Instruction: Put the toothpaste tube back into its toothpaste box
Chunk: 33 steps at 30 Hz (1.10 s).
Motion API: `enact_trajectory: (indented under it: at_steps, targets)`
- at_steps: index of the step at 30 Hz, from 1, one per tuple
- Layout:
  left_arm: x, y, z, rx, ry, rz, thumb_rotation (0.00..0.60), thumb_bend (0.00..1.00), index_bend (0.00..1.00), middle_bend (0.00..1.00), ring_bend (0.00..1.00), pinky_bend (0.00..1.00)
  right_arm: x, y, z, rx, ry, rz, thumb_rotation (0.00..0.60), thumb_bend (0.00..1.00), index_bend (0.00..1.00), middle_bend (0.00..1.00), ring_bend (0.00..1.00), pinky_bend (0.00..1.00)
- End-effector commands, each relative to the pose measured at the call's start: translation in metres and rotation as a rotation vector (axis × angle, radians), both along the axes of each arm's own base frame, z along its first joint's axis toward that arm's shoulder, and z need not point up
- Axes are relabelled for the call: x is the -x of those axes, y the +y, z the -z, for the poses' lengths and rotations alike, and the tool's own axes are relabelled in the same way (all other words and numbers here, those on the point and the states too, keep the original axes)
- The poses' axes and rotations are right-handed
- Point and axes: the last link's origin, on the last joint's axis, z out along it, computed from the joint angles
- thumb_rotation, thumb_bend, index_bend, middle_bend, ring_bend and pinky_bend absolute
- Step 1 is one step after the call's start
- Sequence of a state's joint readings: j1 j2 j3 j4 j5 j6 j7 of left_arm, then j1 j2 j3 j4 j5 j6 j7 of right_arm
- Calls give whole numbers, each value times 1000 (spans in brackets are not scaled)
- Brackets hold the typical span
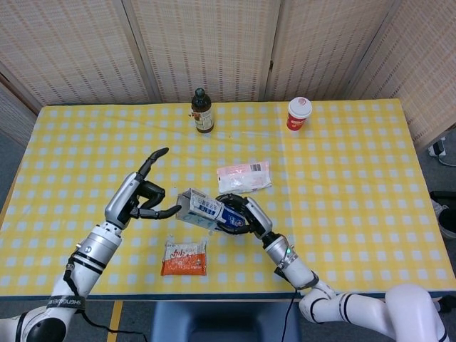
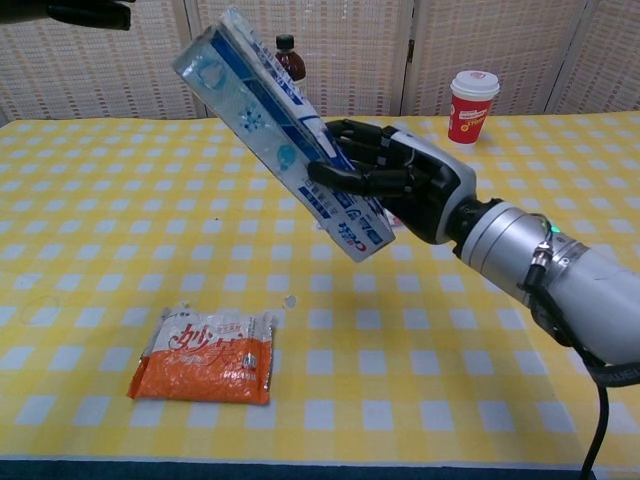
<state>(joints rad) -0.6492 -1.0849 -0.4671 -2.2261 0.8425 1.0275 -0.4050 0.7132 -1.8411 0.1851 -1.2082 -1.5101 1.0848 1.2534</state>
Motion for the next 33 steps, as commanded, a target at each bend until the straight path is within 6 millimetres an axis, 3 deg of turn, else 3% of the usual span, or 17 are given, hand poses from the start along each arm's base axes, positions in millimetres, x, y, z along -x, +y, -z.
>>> enact_trajectory:
  at_steps: [1,8,11,13,15,20,24,30,33]
  targets:
    - [0,1,-2,-13,-4,2,600,219,0,1000,1000,1000,0,0,0,0,2,-1,600,324,519,382,390,340]
    - [13,6,-8,-171,136,53,600,220,2,997,997,1000,5,0,-10,56,75,-42,600,324,519,382,389,340]
    - [31,9,-10,-284,283,75,600,219,89,860,872,967,11,-2,-21,119,171,-74,600,324,519,382,387,340]
    - [47,13,-8,-332,377,85,600,218,165,704,681,830,16,-4,-31,169,247,-90,600,324,519,382,387,340]
    - [63,18,-6,-340,451,103,600,218,202,635,572,708,23,-4,-40,213,333,-105,600,324,519,382,387,340]
    - [106,38,-9,-408,679,112,600,216,219,517,414,444,40,-2,-57,272,529,-129,600,324,519,383,386,340]
    - [137,38,-4,-476,864,153,600,212,218,396,283,278,55,-4,-65,313,691,-139,600,324,519,382,386,340]
    - [179,17,8,-530,1111,247,600,213,195,285,182,158,83,-5,-60,331,905,-124,600,324,519,383,386,339]
    - [188,6,13,-523,1167,278,600,213,161,256,166,132,94,-5,-52,309,956,-112,600,324,519,378,386,339]
